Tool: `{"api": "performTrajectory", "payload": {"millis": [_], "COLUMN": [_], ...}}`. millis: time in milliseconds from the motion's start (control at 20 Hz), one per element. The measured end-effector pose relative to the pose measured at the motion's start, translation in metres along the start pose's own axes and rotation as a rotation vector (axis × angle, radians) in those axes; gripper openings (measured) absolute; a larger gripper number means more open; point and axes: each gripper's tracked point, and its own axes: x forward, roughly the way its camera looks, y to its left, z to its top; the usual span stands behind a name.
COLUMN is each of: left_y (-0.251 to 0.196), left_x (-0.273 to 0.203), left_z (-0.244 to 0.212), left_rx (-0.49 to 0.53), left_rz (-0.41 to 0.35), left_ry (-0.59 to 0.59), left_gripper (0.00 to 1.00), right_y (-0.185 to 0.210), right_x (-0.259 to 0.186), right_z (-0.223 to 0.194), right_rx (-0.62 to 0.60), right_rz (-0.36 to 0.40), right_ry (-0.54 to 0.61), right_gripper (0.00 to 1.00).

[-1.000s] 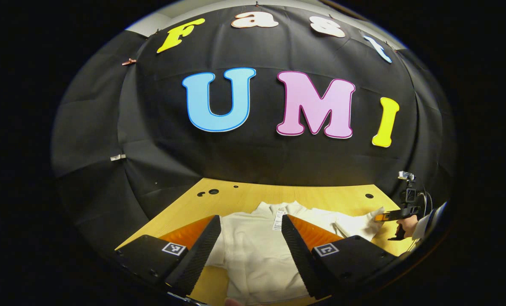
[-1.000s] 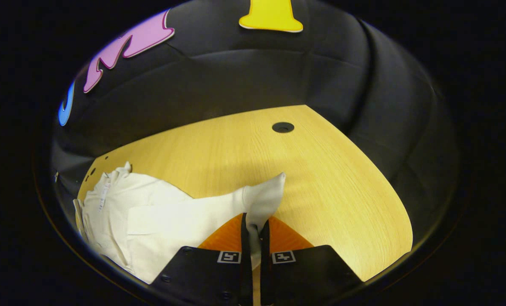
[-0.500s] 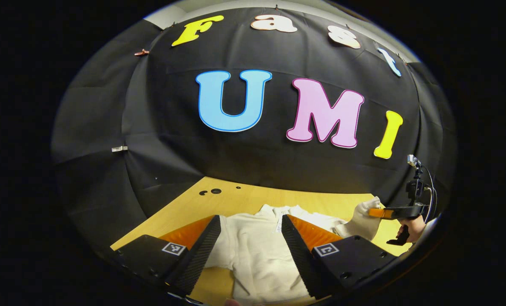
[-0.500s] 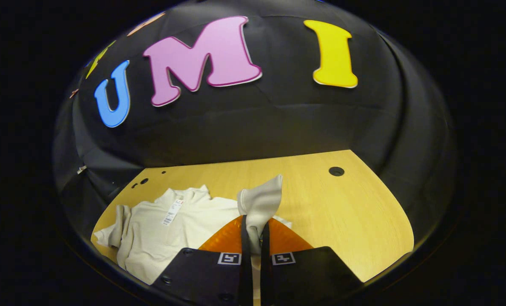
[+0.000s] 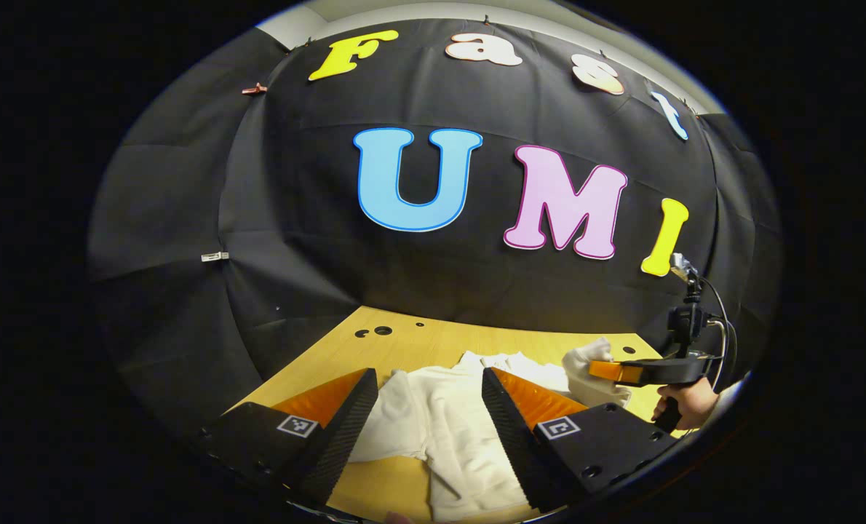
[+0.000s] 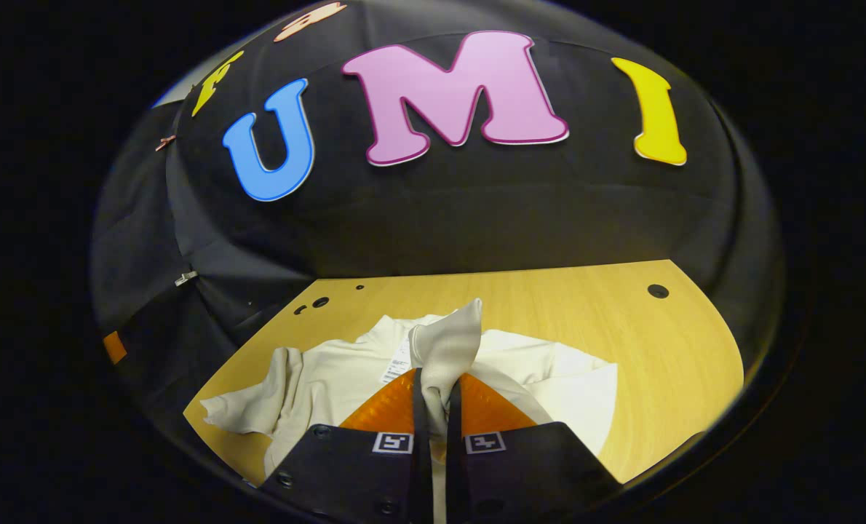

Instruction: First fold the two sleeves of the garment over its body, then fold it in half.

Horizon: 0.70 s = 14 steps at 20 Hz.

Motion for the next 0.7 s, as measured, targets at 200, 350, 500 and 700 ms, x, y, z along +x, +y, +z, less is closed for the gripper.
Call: {"api": "performTrajectory", "payload": {"millis": [200,350,500,700], "left_y": [0.027,0.051,0.076,0.102], "left_x": [-0.012,-0.017,-0.020,-0.018], "left_z": [-0.002,-0.009,-0.015,-0.025], "left_rx": [0.016,0.022,0.014,-0.010], "left_rz": [0.006,0.031,0.057,0.085], "left_ry": [0.007,0.022,0.041,0.059], "left_gripper": [0.94,0.94,0.94,0.94], "right_y": [0.049,0.063,0.074,0.080], "right_x": [0.026,0.043,0.057,0.067], "right_z": [-0.034,-0.065,-0.100,-0.133], "right_rx": [-0.031,-0.042,-0.044,-0.036], "right_rz": [0.022,-0.004,-0.021,-0.045], "right_ry": [0.056,0.112,0.178,0.241], "right_gripper": [0.11,0.11,0.11,0.12]}}
